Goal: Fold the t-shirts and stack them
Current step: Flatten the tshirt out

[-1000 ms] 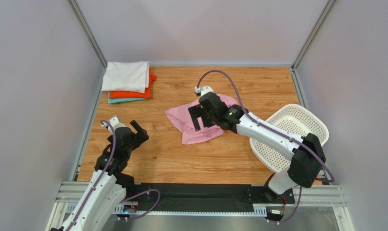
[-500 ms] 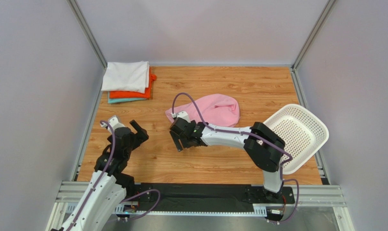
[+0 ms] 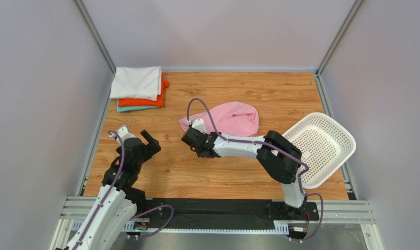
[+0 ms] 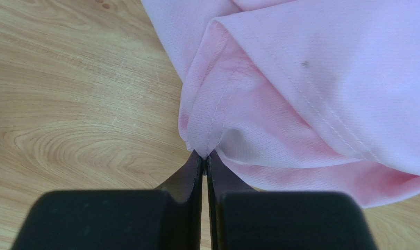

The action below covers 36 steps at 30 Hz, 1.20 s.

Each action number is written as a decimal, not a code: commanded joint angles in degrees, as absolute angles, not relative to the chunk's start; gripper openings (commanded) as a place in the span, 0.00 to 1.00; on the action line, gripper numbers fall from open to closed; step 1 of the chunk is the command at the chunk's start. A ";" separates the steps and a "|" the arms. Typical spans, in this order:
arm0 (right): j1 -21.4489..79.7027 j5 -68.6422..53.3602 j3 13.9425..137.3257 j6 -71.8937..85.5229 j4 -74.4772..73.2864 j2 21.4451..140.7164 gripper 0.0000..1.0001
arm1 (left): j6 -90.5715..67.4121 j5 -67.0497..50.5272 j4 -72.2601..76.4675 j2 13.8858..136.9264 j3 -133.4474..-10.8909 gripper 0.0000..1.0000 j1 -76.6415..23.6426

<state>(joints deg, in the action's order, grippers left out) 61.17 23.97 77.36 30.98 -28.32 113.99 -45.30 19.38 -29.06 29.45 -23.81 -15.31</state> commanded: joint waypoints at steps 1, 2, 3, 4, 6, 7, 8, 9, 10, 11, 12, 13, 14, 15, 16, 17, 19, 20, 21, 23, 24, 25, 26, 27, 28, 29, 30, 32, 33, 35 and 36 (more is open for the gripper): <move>61.08 30.31 77.79 30.15 -28.21 107.50 0.00 | -45.00 18.55 -29.00 29.35 -26.19 1.00 -15.38; 61.00 31.19 76.74 29.54 -28.39 104.44 0.00 | -44.74 18.20 -28.83 29.62 -26.19 1.00 -15.38; 61.00 31.81 76.29 29.01 -28.30 102.85 0.00 | -44.56 18.02 -28.74 29.88 -26.28 1.00 -15.38; 60.82 32.34 75.85 28.48 -28.30 101.44 0.00 | -44.30 17.58 -28.65 29.97 -26.37 1.00 -15.38; 60.03 31.82 74.37 27.69 -28.21 97.22 0.00 | -43.77 16.88 -28.21 30.76 -26.63 1.00 -15.38; 59.59 31.38 74.01 27.42 -28.21 95.73 0.00 | -43.51 15.74 -27.95 31.02 -26.63 1.00 -15.38; 58.63 31.12 73.57 27.33 -28.21 94.58 0.00 | -42.20 14.69 -27.17 31.55 -26.72 1.00 -15.38; 58.01 30.33 73.13 26.99 -28.21 92.13 0.00 | -41.58 13.55 -26.64 31.81 -26.81 1.00 -15.38; 57.49 30.15 72.25 26.72 -28.13 90.98 0.00 | -40.88 10.40 -26.02 32.08 -26.89 1.00 -15.38; 56.00 30.06 71.72 26.63 -28.21 89.92 0.00 | -38.95 8.46 -24.19 32.52 -26.81 1.00 -15.38; 55.12 29.88 71.28 26.63 -28.13 88.52 0.00 | -38.50 6.52 -23.21 32.95 -26.81 1.00 -15.38; 54.24 28.84 70.41 26.80 -28.21 86.16 0.00 | -37.80 1.89 -22.33 33.39 -26.63 1.00 -15.38; 52.40 28.13 69.97 27.07 -28.21 84.83 0.00 | -36.84 -1.37 -19.19 34.62 -26.46 1.00 -15.38; 51.43 26.47 69.44 27.33 -28.13 83.86 0.00 | -35.17 -4.89 -17.16 35.59 -26.19 1.00 -15.38; 50.55 25.76 68.91 27.68 -28.21 81.93 0.00 | -34.90 -11.53 -15.40 36.64 -25.76 1.00 -15.38; 48.80 25.32 67.86 28.12 -28.21 81.22 0.00 | -34.81 -14.39 -11.90 39.43 -25.66 1.00 -15.47; 47.03 23.57 66.45 28.82 -28.21 79.46 0.00 | -34.81 -18.26 -9.76 42.87 -26.36 1.00 -16.69; 45.19 22.86 64.88 29.52 -27.86 77.63 0.00 | -34.46 -18.02 -9.58 46.54 -27.06 1.00 -17.66; 44.13 22.16 63.99 29.79 -27.60 76.56 0.00 | -34.19 -17.32 -9.75 48.41 -27.85 1.00 -20.28; 41.33 20.92 61.63 30.23 -26.90 73.58 0.00 | -33.84 -14.60 -9.58 53.93 -30.14 1.00 -24.93; 40.61 20.57 61.00 30.32 -26.72 72.69 0.00 | -33.75 -12.50 -9.49 55.79 -31.80 1.00 -26.44; 40.08 20.39 60.39 30.32 -26.63 72.08 0.00 | -33.75 -11.61 -9.58 57.72 -32.86 1.00 -27.76; 39.21 20.22 59.95 29.97 -26.63 70.77 0.00 | -34.01 -10.91 -9.58 61.31 -33.74 1.00 -29.95; 38.85 20.04 58.98 29.80 -26.63 70.32 0.00 | -34.19 -10.38 -9.67 63.09 -34.71 1.00 -30.75; 38.59 19.87 58.54 29.88 -26.63 69.79 0.00 | -34.62 -9.24 -9.67 64.93 -36.72 1.00 -31.37; 37.97 19.52 58.10 29.80 -26.63 69.18 0.00 | -34.80 -8.62 -9.84 68.26 -37.70 0.99 -32.33; 37.71 19.16 57.23 29.79 -26.63 68.73 0.00 | -34.98 -6.96 -9.84 70.03 -39.53 0.97 -32.78; 36.92 18.81 56.43 29.79 -26.46 68.21 0.00 | -34.81 -6.42 -11.33 75.30 -41.82 0.94 -33.48; 36.83 18.55 55.99 29.71 -26.54 67.68 0.00 | -34.80 -6.33 -12.12 77.15 -44.19 0.93 -33.75; 36.13 18.02 55.29 29.97 -26.19 67.33 0.00 | -34.72 -5.37 -14.23 82.15 -46.57 0.91 -34.88; 36.04 17.93 54.94 29.97 -25.93 66.89 0.00 | -34.72 -4.32 -14.85 83.66 -48.58 0.91 -35.33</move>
<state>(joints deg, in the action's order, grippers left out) 36.80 19.03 55.77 29.17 -28.29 68.84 -35.46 -7.05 -12.91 80.01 -44.12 -33.87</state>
